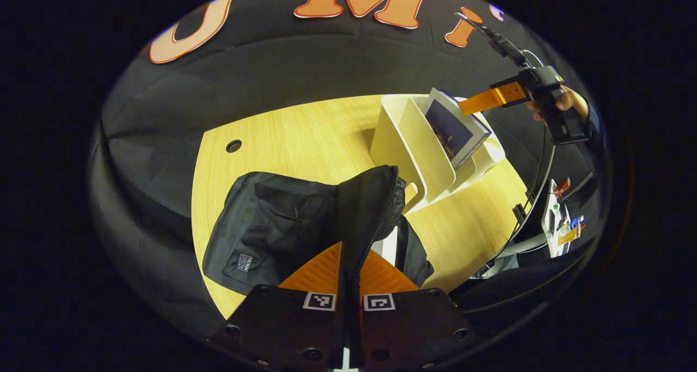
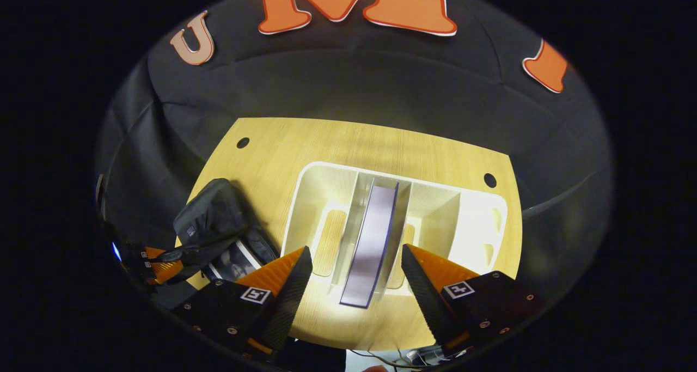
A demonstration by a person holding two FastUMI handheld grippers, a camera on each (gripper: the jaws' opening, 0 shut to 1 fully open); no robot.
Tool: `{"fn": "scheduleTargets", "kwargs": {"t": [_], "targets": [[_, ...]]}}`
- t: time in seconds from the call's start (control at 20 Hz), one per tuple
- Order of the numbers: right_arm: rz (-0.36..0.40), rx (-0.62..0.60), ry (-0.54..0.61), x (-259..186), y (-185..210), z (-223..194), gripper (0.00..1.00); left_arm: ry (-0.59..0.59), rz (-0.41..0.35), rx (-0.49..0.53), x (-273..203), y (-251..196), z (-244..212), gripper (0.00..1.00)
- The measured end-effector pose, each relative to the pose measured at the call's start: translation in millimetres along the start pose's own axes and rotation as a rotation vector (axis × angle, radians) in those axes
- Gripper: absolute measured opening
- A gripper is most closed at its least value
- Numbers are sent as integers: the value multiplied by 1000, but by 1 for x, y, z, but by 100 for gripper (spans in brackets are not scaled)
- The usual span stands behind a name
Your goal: Open the schoolbag, grab two books from the bookshelf and put them into the schoolbag.
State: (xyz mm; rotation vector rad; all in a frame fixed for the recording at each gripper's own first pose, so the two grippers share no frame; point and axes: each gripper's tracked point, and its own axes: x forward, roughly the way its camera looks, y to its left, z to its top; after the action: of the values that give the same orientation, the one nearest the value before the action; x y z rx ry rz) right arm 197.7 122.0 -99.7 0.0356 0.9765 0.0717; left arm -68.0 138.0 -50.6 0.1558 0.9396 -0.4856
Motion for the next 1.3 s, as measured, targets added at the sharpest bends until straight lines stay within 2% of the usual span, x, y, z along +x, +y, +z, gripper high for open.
{"fn": "scheduleTargets", "kwargs": {"t": [0.15, 0.25, 0.4, 0.65, 0.75, 0.9, 1.1, 1.3], "targets": [[12, 3, 51, 18, 3, 1, 99, 1, 9, -3, 2, 6, 0, 5], [-11, 2, 81, 30, -1, 1, 99, 2, 11, 3, 1, 6, 0, 5], [-25, 15, 116, 44, -2, -1, 85, 3, 8, 14, 1, 7, 0, 5], [-44, 38, 171, 60, -6, -4, 77, 7, 5, 26, 0, 9, 1, 5], [-60, 45, 186, 65, -9, -6, 67, 9, 3, 33, -1, 10, 1, 5], [-76, 44, 204, 66, -12, -8, 47, 8, 0, 45, -1, 10, 2, 5], [-103, 80, 217, 60, -18, -14, 38, 9, -14, 56, -2, 9, 3, 5], [-119, 103, 196, 44, -19, -16, 35, 14, -28, 69, -4, 7, 5, 5]]}}
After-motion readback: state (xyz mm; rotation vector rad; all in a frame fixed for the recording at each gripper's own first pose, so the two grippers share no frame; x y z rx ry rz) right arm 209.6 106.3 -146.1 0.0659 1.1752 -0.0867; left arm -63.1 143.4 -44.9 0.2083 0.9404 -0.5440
